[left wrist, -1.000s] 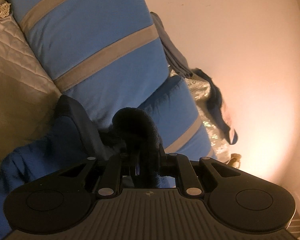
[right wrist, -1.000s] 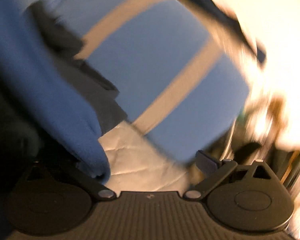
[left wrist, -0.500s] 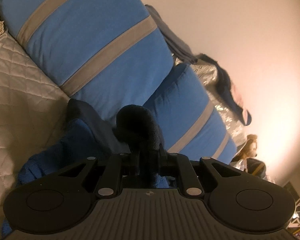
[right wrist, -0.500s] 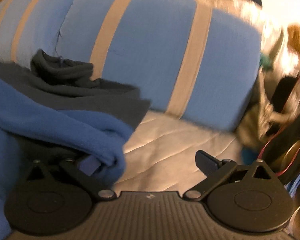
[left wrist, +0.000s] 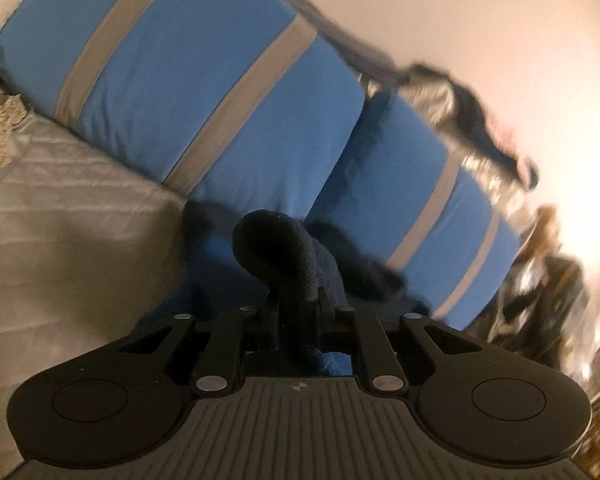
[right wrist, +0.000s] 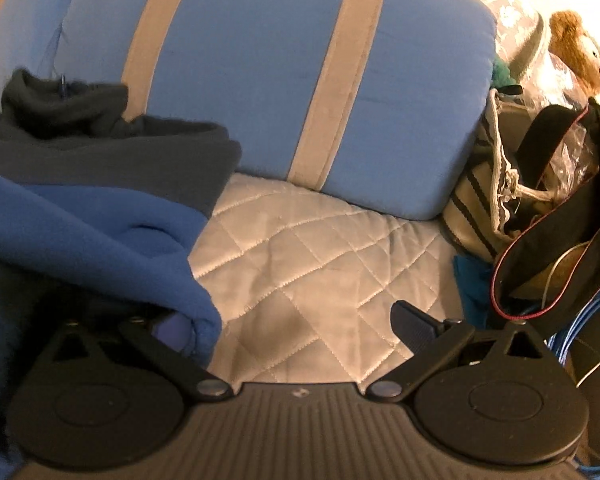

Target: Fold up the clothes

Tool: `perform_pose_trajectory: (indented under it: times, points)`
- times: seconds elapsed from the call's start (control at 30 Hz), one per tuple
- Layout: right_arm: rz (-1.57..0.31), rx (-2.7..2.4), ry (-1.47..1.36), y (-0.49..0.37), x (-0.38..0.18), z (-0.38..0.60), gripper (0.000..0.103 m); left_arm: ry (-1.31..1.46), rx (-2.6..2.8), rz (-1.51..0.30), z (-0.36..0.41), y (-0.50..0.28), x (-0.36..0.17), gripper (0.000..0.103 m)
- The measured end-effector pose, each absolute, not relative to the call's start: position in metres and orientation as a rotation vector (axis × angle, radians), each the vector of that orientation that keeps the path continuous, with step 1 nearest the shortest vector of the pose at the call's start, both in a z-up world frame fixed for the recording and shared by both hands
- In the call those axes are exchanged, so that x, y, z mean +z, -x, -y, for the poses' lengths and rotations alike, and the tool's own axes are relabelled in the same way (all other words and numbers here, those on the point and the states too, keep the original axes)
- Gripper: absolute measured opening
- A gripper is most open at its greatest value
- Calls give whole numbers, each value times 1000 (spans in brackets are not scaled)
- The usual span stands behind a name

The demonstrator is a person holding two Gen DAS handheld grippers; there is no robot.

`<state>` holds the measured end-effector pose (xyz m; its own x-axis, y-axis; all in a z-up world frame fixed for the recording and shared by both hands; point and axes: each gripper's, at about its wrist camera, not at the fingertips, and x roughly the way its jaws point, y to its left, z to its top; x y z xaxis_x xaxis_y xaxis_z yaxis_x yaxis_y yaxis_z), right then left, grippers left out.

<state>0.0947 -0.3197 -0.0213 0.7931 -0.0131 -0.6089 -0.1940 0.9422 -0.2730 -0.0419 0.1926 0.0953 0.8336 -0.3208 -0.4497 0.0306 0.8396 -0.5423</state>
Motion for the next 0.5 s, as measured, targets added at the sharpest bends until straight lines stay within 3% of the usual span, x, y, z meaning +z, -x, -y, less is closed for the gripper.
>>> perform_pose_trajectory:
  times: [0.27,0.5]
  points:
    - [-637,76,376,-94,-22,309,103,379,-129,-783,-177,57,36,16]
    - [-625,40,416,-92,-16,298,103,383,-117,-819,-185,52,24,17]
